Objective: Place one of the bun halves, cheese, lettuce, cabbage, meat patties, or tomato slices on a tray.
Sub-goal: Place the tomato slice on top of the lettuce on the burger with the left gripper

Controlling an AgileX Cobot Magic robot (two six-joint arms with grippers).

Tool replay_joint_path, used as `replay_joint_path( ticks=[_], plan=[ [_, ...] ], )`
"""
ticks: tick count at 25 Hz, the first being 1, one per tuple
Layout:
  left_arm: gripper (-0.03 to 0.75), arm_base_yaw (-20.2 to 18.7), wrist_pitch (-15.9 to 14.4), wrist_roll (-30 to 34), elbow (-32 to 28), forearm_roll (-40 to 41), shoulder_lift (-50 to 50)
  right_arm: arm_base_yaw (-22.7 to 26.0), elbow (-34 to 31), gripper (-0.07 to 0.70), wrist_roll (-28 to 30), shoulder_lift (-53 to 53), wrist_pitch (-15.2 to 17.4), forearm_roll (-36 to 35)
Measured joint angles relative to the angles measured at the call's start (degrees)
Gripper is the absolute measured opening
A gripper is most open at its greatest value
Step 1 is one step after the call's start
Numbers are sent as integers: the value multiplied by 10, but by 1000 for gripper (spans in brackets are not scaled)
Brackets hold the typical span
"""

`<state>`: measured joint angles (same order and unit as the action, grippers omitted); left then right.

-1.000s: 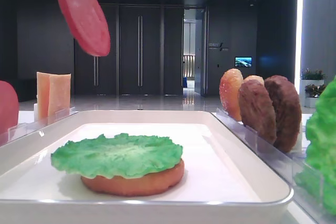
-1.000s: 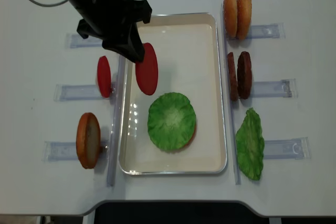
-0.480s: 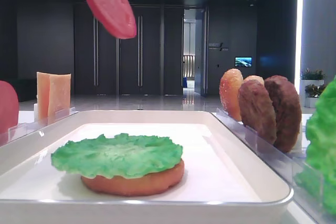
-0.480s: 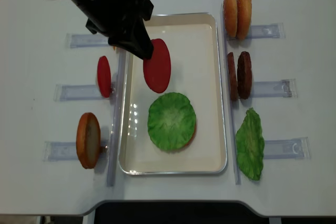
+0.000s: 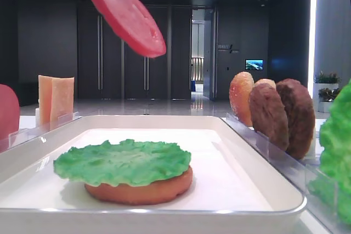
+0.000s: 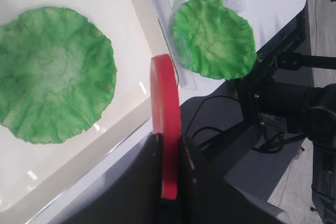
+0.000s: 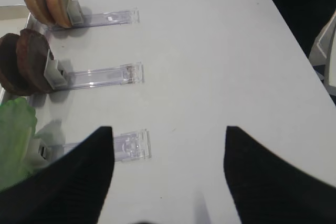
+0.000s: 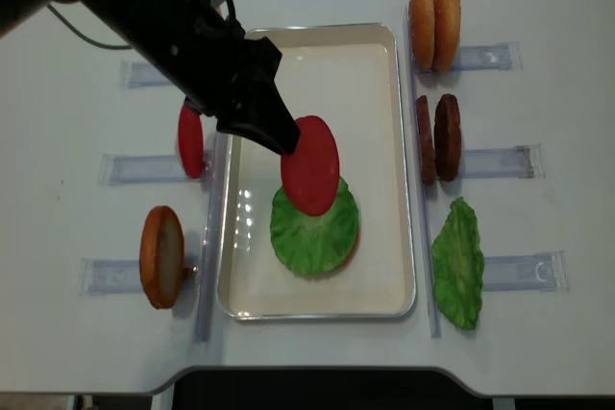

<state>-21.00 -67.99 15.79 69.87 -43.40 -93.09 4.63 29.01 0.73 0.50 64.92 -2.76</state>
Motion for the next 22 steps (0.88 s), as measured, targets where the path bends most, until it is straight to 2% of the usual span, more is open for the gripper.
replay_joint_path(
  ticks=[5,11,22],
  plan=[
    [48,6,26,66,-41,-45,0,0,0,434,0,0,0,0],
    [48,6,71,105,-73,-65,-1,0,0,434,0,0,0,0],
    [47,6,90,123,-89,-73,-43,0,0,434,0,0,0,0]
  ],
)
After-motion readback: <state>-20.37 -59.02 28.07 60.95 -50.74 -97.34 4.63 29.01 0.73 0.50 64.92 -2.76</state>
